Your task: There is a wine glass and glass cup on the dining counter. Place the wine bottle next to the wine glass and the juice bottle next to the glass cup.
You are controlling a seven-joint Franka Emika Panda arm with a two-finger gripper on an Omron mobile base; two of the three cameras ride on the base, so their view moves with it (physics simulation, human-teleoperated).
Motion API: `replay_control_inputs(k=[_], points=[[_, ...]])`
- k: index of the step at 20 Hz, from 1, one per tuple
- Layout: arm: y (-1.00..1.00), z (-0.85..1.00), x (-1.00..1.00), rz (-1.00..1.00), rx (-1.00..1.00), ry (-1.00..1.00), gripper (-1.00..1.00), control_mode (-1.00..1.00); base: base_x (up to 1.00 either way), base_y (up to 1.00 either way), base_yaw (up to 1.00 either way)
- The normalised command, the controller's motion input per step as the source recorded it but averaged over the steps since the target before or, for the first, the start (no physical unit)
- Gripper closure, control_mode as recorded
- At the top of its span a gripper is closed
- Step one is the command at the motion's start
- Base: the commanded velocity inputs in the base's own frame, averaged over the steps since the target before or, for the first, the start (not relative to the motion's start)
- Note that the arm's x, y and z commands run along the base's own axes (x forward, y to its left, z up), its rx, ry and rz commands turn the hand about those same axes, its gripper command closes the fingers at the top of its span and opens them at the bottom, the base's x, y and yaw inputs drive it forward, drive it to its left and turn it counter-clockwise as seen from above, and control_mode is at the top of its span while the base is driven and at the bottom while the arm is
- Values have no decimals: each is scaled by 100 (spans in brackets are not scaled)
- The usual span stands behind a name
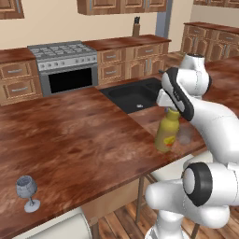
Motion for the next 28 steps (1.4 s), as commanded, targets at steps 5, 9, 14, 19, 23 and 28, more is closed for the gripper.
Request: replay_control_inputs(k=[5, 9, 14, 19, 23, 28], points=[[-4, -25, 58, 0, -4, -16, 100, -100, 0, 0, 0], [-5, -29, 48, 0, -11, -7, 100, -100, 0, 0, 0], [-12, -18, 26, 0, -11, 2, 100, -100, 0, 0, 0], [-12, 0, 23, 0, -1, 13, 100, -100, 0, 0, 0], [-15, -6, 26, 0, 0, 9, 100, -100, 0, 0, 0], [-21, -16, 27, 3, 0, 3, 100, -100, 0, 0, 0]])
